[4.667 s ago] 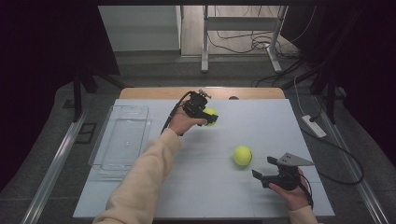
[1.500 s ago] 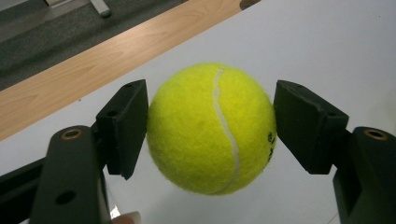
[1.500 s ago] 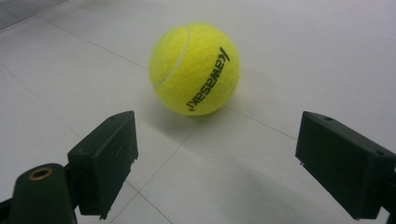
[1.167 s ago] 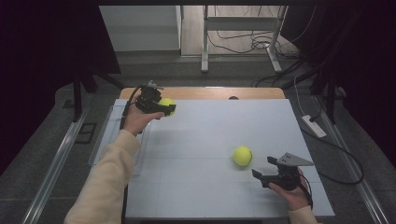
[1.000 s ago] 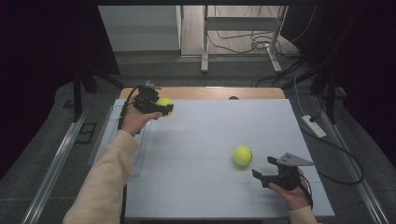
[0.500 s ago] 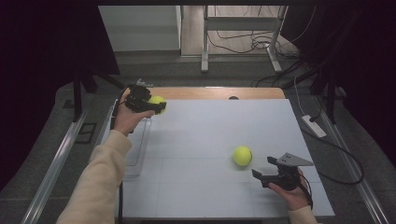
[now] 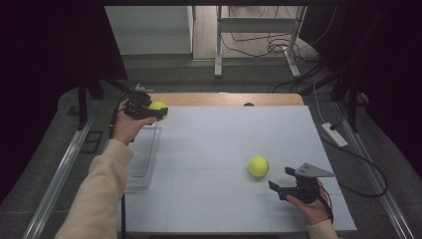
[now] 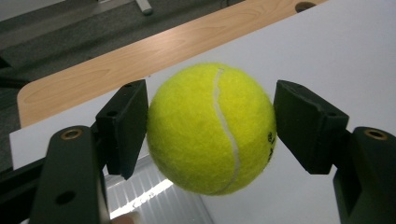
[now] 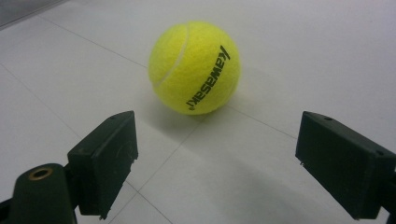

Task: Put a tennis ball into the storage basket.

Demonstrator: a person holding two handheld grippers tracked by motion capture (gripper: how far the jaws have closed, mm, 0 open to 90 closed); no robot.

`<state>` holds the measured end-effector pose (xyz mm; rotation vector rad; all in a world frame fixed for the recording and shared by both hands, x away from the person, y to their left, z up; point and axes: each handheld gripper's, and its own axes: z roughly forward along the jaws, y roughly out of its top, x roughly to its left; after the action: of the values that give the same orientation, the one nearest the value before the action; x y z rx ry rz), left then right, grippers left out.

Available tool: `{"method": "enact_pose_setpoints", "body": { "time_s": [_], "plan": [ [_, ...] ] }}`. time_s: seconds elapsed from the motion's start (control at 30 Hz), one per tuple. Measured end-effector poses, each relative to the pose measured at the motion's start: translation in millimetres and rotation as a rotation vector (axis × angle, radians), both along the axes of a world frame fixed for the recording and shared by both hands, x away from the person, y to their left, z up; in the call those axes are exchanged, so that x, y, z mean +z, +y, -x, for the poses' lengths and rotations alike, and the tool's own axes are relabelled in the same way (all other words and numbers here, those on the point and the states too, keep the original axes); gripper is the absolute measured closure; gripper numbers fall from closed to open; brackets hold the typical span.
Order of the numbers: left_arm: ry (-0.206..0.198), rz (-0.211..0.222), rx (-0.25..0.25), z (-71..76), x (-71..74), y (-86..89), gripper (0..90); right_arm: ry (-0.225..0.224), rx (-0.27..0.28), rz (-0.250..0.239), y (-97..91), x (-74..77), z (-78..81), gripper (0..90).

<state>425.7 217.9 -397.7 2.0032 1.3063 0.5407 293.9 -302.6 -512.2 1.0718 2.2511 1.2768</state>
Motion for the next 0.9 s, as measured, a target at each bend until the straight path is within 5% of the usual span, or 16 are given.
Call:
{"method": "enact_pose_setpoints", "body": {
  "time_s": [0.9],
  "plan": [
    [0.009,-0.009,0.115,-0.3,-4.4,45.3,29.4,0.003,-0.004,0.000,0.1,-0.3,-0.1,12.5]
  ]
}}
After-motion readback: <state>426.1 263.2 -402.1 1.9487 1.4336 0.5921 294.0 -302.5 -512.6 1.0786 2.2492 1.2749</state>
